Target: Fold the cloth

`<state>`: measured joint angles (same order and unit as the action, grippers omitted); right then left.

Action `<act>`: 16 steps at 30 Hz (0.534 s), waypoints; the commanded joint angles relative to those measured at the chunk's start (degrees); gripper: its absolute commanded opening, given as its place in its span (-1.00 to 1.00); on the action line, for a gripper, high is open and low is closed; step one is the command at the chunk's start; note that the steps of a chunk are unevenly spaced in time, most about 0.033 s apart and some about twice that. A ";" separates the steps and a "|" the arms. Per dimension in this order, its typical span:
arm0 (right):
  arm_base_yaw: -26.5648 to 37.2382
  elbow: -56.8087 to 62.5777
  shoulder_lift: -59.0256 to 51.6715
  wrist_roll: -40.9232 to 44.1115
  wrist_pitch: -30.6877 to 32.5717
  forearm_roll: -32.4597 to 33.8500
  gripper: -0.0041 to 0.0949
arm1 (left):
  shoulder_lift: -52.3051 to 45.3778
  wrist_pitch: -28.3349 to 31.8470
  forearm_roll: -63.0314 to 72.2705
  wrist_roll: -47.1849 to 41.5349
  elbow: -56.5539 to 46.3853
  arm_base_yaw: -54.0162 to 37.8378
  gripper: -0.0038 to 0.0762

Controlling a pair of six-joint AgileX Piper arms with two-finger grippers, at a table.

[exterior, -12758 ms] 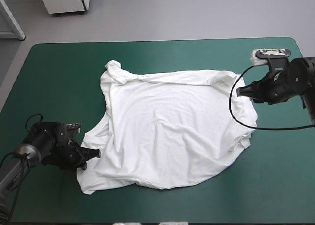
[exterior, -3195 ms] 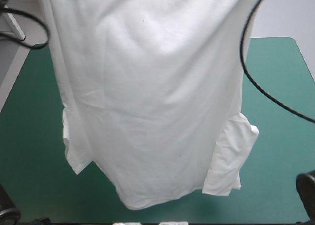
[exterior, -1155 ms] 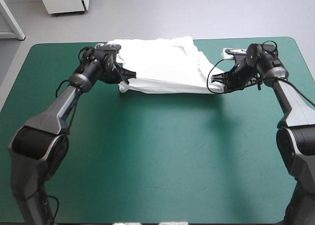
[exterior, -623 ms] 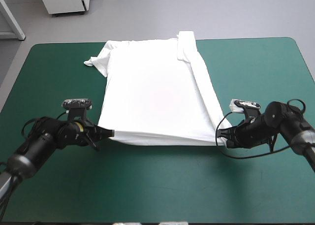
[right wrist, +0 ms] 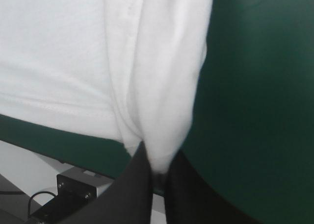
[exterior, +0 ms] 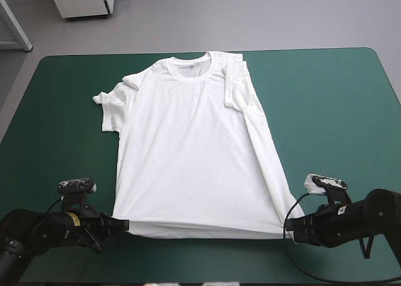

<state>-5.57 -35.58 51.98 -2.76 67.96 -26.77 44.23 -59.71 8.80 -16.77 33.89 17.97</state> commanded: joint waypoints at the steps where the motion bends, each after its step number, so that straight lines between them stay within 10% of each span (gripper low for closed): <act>1: 0.62 0.35 -0.99 0.19 1.87 -0.14 -0.94 | -0.39 -2.40 -0.38 -0.15 1.27 -0.17 -0.93; 6: 0.62 0.35 -0.99 -0.76 2.79 -0.51 -0.71 | -0.39 -5.29 0.33 1.88 1.54 -0.17 -0.80; 13: 0.62 -1.59 -0.99 -0.92 3.59 -3.31 0.33 | -0.39 -11.61 3.51 4.13 6.02 -0.17 0.25; 16: 0.62 -6.15 -0.99 -0.23 3.59 -2.51 0.39 | -0.39 -13.10 2.69 4.11 11.17 -0.17 0.49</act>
<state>-5.51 -36.51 51.48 -3.01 70.12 -27.49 44.09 -70.80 10.57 -12.94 39.63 17.91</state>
